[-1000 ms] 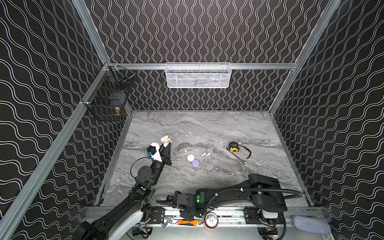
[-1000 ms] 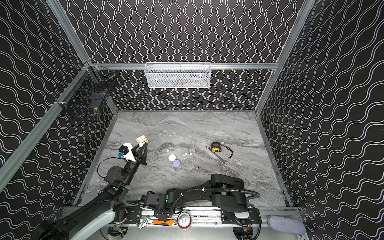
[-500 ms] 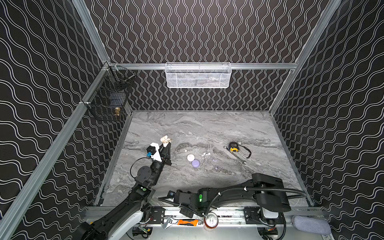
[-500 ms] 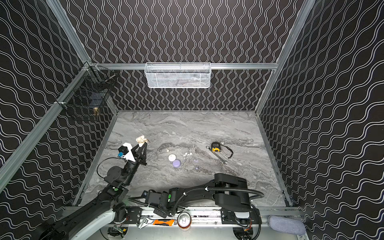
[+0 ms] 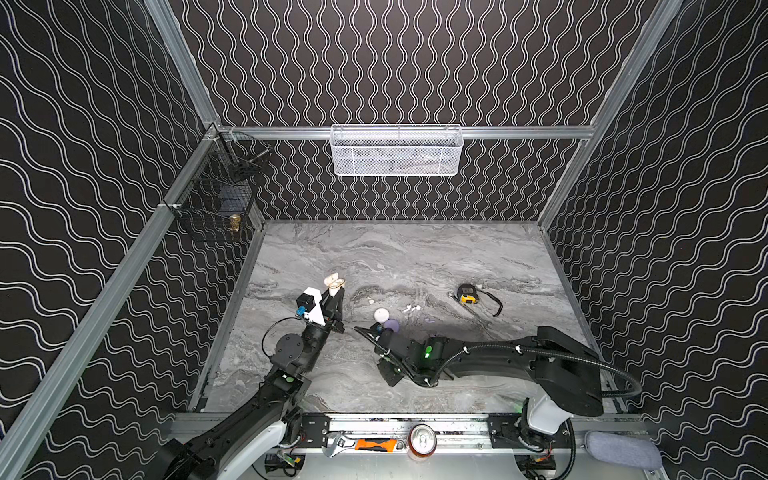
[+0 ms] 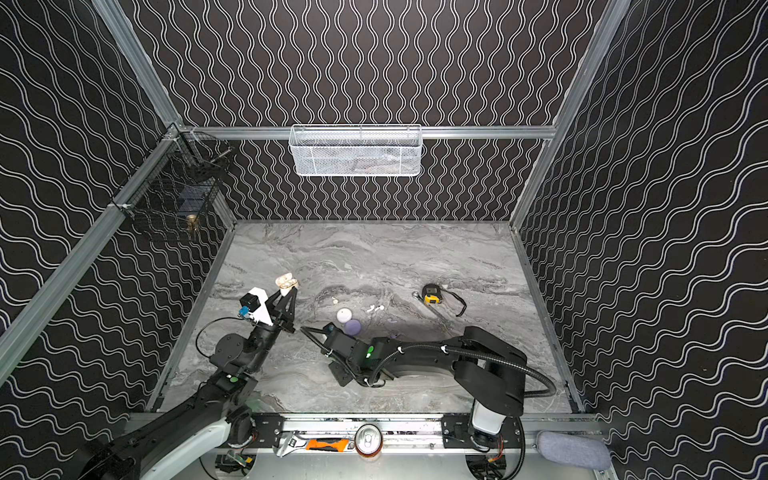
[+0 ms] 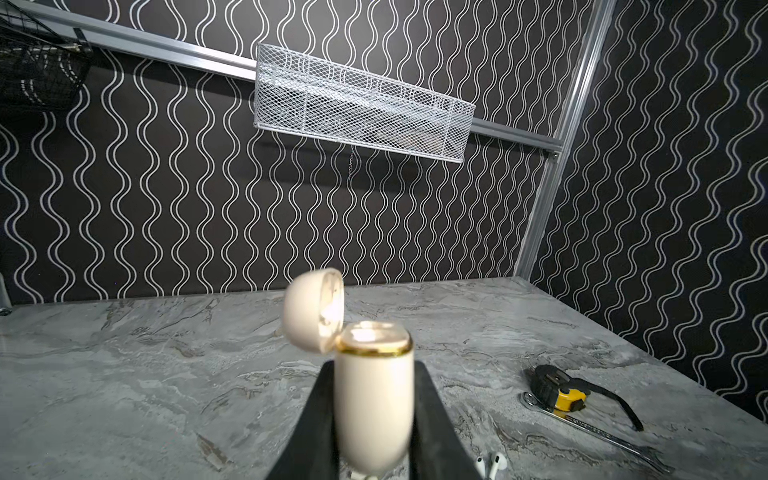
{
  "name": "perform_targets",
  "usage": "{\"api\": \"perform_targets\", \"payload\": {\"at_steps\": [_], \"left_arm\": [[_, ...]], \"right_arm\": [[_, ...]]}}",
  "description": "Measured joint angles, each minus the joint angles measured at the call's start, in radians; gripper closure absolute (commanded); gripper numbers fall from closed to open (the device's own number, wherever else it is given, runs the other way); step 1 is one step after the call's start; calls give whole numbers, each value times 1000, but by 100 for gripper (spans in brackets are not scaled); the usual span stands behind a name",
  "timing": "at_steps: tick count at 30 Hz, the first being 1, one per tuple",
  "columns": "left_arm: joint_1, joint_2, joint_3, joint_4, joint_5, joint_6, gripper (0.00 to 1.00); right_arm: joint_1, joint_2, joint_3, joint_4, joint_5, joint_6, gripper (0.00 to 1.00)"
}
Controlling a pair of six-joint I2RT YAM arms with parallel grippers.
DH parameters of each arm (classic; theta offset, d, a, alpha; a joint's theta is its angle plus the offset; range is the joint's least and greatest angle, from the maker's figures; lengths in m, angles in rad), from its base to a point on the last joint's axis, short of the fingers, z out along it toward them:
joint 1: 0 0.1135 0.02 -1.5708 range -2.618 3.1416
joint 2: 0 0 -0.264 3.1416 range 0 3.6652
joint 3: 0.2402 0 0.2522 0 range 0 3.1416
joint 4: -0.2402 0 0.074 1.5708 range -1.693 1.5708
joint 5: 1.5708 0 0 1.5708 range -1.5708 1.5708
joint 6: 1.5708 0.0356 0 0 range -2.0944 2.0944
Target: Insert the wireless bluetooth earbuds into the charging case
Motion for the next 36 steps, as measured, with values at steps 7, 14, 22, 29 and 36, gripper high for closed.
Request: {"api": "perform_targets", "payload": {"at_steps": [7,14,22,29,36], "left_arm": [[0,-4,-1,24,21,2,100],[0,-11,-2,28,29,2,100],[0,-38,-2,26,29,2,100],[0,-44,-2,25,29,2,100],[0,-63,-2,14,28,2,100]], "right_arm": [[-67,79,-1,31,-7,129,74],[-73,65,-5,28,34,212,51],[-52,43,36,-93,102,229,48],[-39,79,70,-114,127,229,51],[-1,111,112,-142,157,227,47]]}}
